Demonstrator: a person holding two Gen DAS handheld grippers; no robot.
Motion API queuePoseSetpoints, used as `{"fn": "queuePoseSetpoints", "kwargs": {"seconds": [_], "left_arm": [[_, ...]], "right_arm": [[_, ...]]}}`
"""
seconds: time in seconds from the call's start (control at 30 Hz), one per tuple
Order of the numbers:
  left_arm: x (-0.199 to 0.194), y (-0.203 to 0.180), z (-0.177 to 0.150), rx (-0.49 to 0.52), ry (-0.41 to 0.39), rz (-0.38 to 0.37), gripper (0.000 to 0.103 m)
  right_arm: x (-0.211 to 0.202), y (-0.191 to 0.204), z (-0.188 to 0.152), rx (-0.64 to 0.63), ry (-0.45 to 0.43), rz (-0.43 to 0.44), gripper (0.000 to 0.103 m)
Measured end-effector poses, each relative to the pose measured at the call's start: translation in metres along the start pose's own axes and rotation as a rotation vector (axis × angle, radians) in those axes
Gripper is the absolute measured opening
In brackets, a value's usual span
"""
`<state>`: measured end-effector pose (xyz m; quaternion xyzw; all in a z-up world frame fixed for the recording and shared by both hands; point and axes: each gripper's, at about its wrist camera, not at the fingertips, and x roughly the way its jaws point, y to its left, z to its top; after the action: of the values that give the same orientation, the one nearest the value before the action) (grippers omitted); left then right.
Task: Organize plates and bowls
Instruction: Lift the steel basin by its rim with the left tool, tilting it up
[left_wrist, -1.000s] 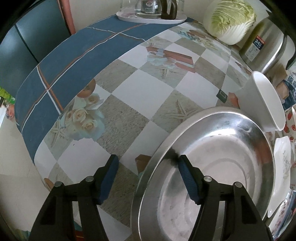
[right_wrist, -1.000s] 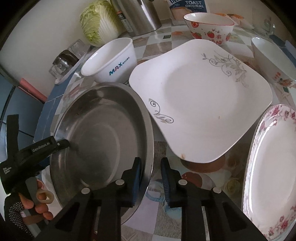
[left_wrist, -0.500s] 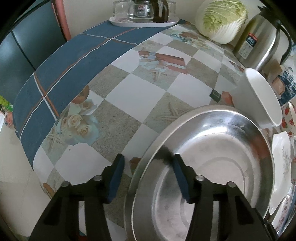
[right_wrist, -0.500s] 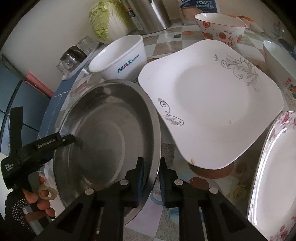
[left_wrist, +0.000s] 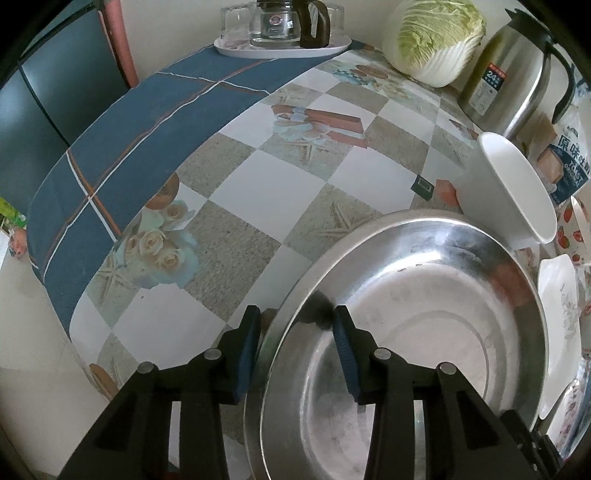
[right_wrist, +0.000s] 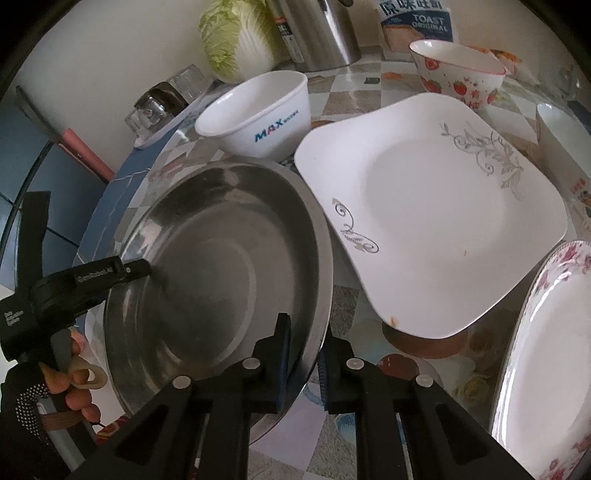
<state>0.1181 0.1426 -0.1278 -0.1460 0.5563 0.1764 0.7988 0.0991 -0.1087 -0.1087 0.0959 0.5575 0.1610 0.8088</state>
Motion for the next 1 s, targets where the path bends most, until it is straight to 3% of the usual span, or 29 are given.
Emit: {"fn": "queuePoseSetpoints", "kwargs": {"seconds": [1.0], "left_arm": [[-0.035,0.017,-0.004,-0.07,-0.047,-0.077,0.037]], "right_arm": [[-0.043,0.018,0.004,-0.104,-0.136,0.018,0.017]]}}
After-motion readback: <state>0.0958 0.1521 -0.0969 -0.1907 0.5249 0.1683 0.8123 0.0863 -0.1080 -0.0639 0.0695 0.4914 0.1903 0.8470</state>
